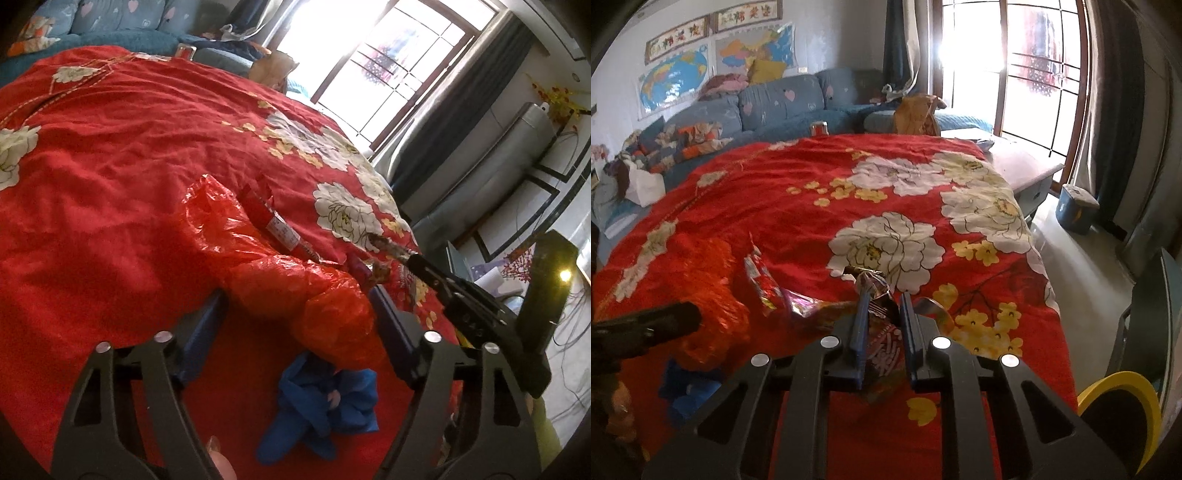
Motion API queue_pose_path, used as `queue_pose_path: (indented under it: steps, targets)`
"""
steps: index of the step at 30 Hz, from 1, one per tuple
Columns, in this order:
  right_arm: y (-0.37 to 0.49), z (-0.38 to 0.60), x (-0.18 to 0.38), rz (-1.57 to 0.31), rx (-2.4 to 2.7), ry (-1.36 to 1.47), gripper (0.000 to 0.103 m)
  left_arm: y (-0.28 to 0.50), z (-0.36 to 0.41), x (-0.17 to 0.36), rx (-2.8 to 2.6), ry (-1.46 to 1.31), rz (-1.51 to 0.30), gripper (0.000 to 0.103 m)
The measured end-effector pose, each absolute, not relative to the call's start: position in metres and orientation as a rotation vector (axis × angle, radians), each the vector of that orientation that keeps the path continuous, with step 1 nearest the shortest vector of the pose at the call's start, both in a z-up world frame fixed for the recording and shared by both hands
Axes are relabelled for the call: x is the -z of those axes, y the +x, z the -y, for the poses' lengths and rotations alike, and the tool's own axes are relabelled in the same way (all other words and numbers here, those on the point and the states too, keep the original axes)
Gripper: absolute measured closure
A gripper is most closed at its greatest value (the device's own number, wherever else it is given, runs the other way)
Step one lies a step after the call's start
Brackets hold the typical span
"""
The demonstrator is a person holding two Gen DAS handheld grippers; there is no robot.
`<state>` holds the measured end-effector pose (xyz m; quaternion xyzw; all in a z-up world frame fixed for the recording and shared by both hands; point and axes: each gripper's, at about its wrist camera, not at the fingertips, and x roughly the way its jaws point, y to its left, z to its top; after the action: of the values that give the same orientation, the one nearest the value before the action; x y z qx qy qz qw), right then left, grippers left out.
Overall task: Collect trash
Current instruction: 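Grasp the red plastic bag with the left gripper while the right gripper grasps a small wrapper, then carry the red bag and wrapper in both grippers over the yellow-rimmed bin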
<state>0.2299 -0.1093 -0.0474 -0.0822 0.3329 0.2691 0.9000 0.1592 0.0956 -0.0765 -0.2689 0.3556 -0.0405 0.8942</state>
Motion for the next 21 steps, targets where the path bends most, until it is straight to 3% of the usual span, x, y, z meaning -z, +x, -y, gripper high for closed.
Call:
queue_pose_path:
  steps: [8,14,21]
  targets:
    - [0.211,0.114,0.037,-0.669,-0.585,-0.117,0.087,0.157,-0.095,0.072,0.091,-0.530,-0.729,0.075]
    - [0.198,0.122,0.031,-0.660,-0.586,-0.085,0.087,0.154,-0.096,0.064,0.097,-0.517,-0.698,0.088]
    - [0.189,0.131,0.024,-0.642,-0.580,-0.060,0.087,0.145,-0.097,0.046,0.095,-0.493,-0.636,0.092]
